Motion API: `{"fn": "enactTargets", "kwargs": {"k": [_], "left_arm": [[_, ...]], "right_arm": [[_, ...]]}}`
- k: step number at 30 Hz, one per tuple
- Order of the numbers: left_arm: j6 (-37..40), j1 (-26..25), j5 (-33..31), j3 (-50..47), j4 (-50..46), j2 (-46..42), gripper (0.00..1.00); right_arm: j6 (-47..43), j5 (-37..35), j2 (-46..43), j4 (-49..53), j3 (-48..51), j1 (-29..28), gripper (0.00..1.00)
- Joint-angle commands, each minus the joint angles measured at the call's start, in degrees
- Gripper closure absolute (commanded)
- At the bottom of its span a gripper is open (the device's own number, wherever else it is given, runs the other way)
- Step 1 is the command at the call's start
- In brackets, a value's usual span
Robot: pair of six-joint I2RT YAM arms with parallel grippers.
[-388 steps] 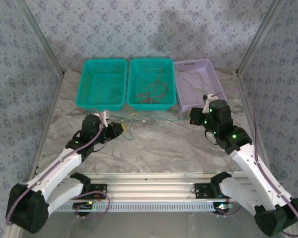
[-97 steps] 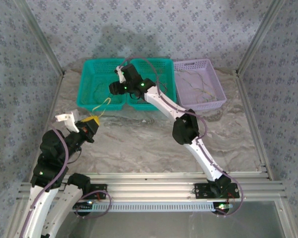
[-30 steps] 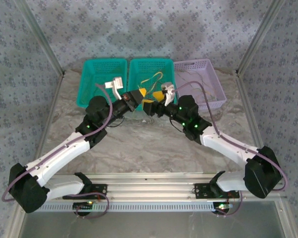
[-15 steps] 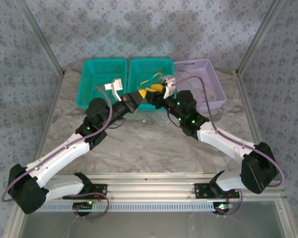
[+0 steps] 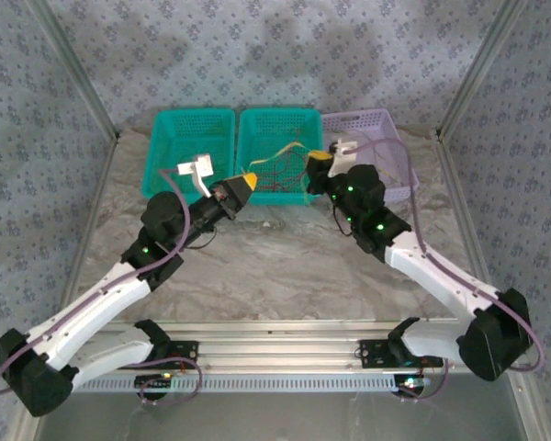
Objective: Untangle the cables
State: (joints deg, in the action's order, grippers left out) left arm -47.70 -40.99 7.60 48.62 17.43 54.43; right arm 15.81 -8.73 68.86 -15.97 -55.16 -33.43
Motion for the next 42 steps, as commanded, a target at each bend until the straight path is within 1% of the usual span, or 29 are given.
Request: {"fn": "enactTargets", "kwargs": {"k": [1,5,8,14,18,23,24,25,26,27,28,30,31,33,36,39,42], "left_arm": [[4.75,0.58,-2.77,-1.23,-4.16,-3.82,1.0],[5.59,1.18,-2.85,-3.51,-6.57,-6.01,1.0],[6.36,2.16,-3.08,-4.72,-8.68,-7.83,1.0],[7.57,5.55,-2.86,-5.22,-12.67,-10.69,1.0],[9.87,8.22,-2.39,-3.87,-16.37,-12.67,1.0],[13.92,11.19,-1.95,-0.18,-22.76,-13.87,1.0],[14.74,11.62,-2.13,0.51,-23.77,-14.34,0.95],[15.27,11.99,-2.59,0.97,-24.5,-14.84,0.83],[15.67,12.2,-3.11,1.33,-25.11,-15.35,0.69],[16.09,12.46,-3.56,1.72,-25.9,-15.7,0.52],[16.4,12.76,-3.87,2.12,-26.52,-16.06,0.4],[16.67,13.15,-4.08,2.53,-27.31,-16.34,0.27],[16.68,13.22,-4.2,2.53,-27.36,-16.5,0.23],[16.69,13.22,-4.17,2.25,-27.28,-16.72,0.2],[16.74,13.28,-3.78,2.09,-27.27,-16.58,0.19],[16.7,13.22,-3.04,1.76,-27.14,-16.31,0.17],[16.17,13.29,-1.36,1.84,-27.25,-15.13,0.15]], "right_arm": [[3.88,-8.57,-3.49,9.04,1.3,6.21,1.0],[6.96,-7.97,-6.63,12.15,2.46,13.07,1.0],[6.25,-7.1,-7.76,13.17,1.95,15.54,1.0],[3.82,-8.88,-8.91,15.83,0.28,16.96,1.0],[-0.64,-11.1,-8.56,17.15,-1.52,16.94,1.0],[-2.81,-10.32,-6.6,19.26,-2.59,16.5,1.0],[-3.51,-10.76,-6.25,19.42,-2.59,15.9,1.0],[-4.19,-11.48,-5.83,19.55,-2.68,15.15,1.0],[-4.58,-11.88,-5.63,19.65,-2.8,14.63,1.0],[-4.73,-12.01,-5.41,19.83,-3.06,14.22,1.0],[-4.82,-11.85,-5.32,19.75,-3.24,13.82,1.0],[-4.92,-12.17,-5.23,19.81,-3.83,13.32,1.0],[-5.01,-12.59,-5.14,19.75,-4.22,13.07,1.0],[-5.47,-14.41,-4.67,19.93,-5.34,12.82,1.0],[-6.32,-19.1,-2.44,22.78,-9.23,12.95,1.0],[-7.4,-23.32,0.72,22.74,-11.68,13.86,1.0],[-7.32,-23.27,5.7,23.76,-16.3,16.2,1.0]]}}
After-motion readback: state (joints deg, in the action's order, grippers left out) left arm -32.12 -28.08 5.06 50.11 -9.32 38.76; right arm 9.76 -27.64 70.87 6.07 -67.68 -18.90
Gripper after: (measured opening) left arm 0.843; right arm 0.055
